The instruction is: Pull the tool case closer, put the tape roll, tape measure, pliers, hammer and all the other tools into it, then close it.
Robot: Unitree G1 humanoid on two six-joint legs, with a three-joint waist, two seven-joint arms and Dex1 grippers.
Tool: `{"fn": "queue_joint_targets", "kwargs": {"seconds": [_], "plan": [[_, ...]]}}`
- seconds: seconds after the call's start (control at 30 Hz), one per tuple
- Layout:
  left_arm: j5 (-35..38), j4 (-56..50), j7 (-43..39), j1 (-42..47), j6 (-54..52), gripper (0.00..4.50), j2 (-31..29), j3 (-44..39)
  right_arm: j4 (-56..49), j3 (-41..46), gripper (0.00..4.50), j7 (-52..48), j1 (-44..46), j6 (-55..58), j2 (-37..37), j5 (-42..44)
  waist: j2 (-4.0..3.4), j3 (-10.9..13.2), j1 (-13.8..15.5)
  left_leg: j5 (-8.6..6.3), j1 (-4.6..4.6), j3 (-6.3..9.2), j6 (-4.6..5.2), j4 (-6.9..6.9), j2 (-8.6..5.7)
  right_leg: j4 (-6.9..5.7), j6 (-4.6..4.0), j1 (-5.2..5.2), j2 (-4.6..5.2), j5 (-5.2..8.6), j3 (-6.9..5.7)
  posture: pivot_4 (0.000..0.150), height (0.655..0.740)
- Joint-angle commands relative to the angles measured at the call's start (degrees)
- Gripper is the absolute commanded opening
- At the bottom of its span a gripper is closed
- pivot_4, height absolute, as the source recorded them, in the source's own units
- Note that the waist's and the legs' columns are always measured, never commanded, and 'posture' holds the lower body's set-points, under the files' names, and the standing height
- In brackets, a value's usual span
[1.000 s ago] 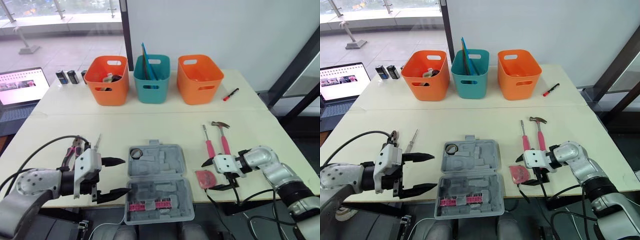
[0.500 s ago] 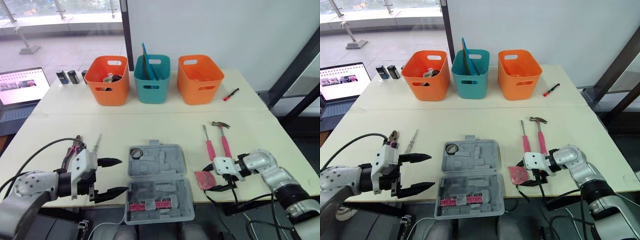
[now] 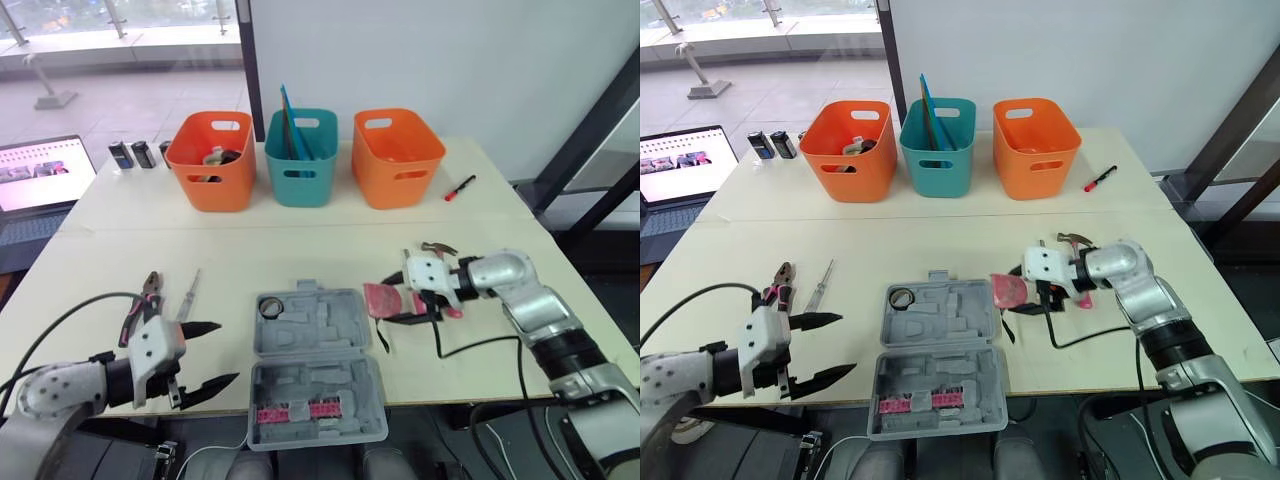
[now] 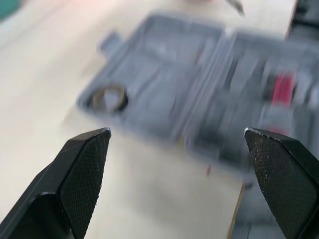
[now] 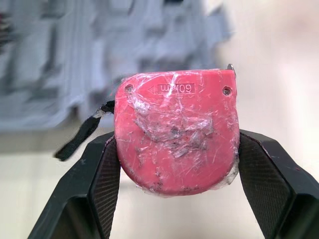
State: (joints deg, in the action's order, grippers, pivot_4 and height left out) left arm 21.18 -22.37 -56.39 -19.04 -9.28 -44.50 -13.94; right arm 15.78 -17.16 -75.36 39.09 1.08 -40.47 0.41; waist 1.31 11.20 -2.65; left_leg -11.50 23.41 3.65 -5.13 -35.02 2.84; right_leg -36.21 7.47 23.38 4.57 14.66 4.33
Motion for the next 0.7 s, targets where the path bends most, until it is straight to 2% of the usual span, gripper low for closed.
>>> {"fn": "queue_joint_targets", "kwargs": {"seconds": [0.03, 0.07, 0.2, 0.3, 0.37, 0.7], "plan": [[0.4, -1.8, 3.7, -1.7, 1.7, 4.5, 3.1, -2.9, -5.5, -8.3, 2.91, -8.3, 9.0, 18.4, -1.1, -6.8, -0.07, 0.0, 0.0, 0.0, 0.03, -0.01, 0.0, -0.06, 0.0, 0.0, -0.01, 0.02, 0.01, -0.01, 0.01, 0.15, 0.7344], [0.5, -2.1, 4.5, -1.9, 1.8, 4.5, 3.9, -3.3, -6.4, -10.1, 2.91, -10.0, 10.8, 23.1, -1.3, -7.9, -0.06, 0.0, 0.1, 0.0, 0.03, -0.03, 0.0, -0.08, 0.0, -0.01, -0.04, 0.04, 0.03, -0.02, 0.02, 0.15, 0.7344], [-1.8, -3.9, 7.0, -5.5, 3.4, 4.5, 6.2, -3.3, -6.9, -14.3, 2.91, -7.9, 14.4, 21.6, 3.0, -11.3, -0.03, 0.0, 0.1, -0.01, 0.05, -0.02, -0.02, -0.01, 0.0, 0.03, -0.05, 0.05, 0.03, -0.01, -0.01, 0.15, 0.7344], [-3.0, -5.3, 8.6, -7.3, 4.6, 4.5, 7.7, -2.7, -2.8, -15.7, 2.91, -3.5, 16.5, 26.3, 8.1, -14.2, -0.03, 0.0, 0.0, -0.01, 0.05, -0.02, -0.02, 0.02, 0.0, 0.03, -0.05, 0.08, 0.03, -0.01, -0.01, 0.15, 0.7344], [-4.1, -5.8, 9.1, -8.4, 5.7, 4.5, 8.1, -2.5, -0.6, -17.6, 2.91, -0.2, 16.6, 23.2, 9.0, -17.7, -0.04, 0.0, 0.0, -0.01, 0.05, -0.02, -0.02, 0.0, 0.0, 0.0, -0.06, 0.09, 0.03, -0.02, -0.01, 0.15, 0.7344], [-4.7, -6.6, 11.3, -10.5, 6.4, 4.5, 9.3, -3.3, 4.3, -19.9, 2.91, 3.0, 16.7, 24.1, 13.4, -21.1, -0.04, 0.0, -0.5, -0.01, 0.1, -0.03, -0.03, 0.02, 0.0, 0.01, -0.06, 0.16, 0.04, -0.02, 0.0, 0.15, 0.7344]]}}
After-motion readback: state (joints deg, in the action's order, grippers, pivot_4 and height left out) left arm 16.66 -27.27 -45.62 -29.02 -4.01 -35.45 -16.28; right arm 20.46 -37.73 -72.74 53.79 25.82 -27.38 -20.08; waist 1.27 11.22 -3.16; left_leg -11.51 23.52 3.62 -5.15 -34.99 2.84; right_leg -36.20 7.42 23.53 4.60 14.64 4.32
